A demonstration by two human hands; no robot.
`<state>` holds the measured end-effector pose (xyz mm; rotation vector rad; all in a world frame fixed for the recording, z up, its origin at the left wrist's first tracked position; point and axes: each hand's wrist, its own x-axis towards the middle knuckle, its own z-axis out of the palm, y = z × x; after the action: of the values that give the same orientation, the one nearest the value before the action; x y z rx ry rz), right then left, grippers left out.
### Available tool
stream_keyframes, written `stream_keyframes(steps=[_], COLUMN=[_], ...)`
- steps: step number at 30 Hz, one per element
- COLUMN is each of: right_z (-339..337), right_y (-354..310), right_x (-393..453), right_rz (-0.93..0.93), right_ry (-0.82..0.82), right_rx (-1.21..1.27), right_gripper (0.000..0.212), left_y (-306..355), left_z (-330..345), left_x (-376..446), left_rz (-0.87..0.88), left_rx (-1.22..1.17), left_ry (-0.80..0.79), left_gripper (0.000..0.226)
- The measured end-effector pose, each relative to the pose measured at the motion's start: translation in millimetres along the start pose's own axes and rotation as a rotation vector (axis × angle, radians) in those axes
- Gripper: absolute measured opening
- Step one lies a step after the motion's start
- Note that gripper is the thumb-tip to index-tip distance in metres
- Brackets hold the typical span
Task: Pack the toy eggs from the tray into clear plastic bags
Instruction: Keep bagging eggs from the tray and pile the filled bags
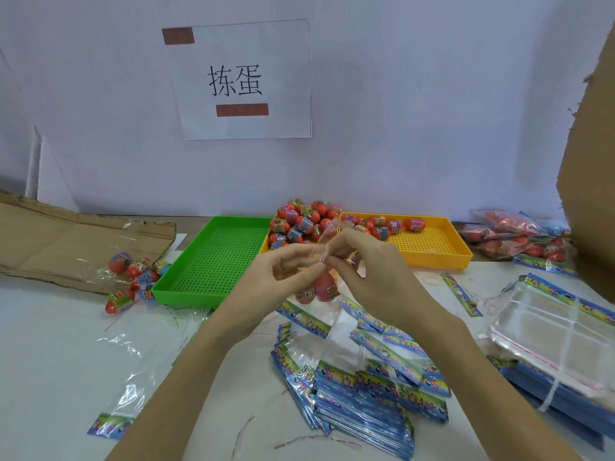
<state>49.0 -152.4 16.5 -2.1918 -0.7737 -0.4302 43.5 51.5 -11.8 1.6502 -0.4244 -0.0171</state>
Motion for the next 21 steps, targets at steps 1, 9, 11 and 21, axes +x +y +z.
stream_keyframes(steps=[1, 9, 11, 21], right_z=[-1, -2, -2, -16], right_y=[0, 3, 3, 17], right_x=[0, 0, 0, 3], right_rz=[-0.006, 0.054, 0.05, 0.143], right_ry=[-0.004, -0.263, -0.217, 0.027], right_rx=[0.015, -0.028, -0.056, 0.122], right_gripper=[0.009, 0.053, 0.053, 0.018], left_y=[-1, -6, -6, -8], left_z=[0, 5, 7, -1], left_x=[0, 2, 3, 3], left_rz=[0.006, 0.01, 0.002, -0.076], left_rx=[-0.023, -0.045, -0.062, -0.178], left_ry=[0.009, 0.181, 0.192, 0.08], left_gripper=[0.027, 0.021, 0.023, 0.037])
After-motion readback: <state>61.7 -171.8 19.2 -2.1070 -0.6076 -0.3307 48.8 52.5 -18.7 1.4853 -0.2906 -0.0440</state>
